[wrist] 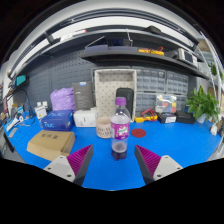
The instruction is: Pour water
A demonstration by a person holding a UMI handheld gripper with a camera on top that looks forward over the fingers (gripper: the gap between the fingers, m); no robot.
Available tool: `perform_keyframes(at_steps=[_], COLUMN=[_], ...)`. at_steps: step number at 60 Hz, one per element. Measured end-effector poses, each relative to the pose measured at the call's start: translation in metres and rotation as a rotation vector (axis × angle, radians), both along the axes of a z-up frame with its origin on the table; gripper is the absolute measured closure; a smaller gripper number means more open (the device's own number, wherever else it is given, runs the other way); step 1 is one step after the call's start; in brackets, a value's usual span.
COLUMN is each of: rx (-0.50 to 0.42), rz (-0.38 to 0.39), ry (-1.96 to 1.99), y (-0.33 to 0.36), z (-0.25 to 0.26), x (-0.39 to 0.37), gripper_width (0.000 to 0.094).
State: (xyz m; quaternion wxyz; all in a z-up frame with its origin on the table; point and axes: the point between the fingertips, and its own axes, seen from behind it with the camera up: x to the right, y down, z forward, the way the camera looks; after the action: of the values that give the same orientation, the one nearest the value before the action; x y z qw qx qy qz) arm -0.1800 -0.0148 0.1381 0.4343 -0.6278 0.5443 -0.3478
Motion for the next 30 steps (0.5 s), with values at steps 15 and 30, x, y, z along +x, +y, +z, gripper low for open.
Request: perform_keyframes(at_steps=[15, 30], rx=[-0.007, 0.003], rz=[0.004, 0.028], ry=[-0.09, -0.17], y=[-0.011, -0.002], z=[-0.017, -0.022], x=[0.083, 0.14], gripper_width=[0.0073, 0.02])
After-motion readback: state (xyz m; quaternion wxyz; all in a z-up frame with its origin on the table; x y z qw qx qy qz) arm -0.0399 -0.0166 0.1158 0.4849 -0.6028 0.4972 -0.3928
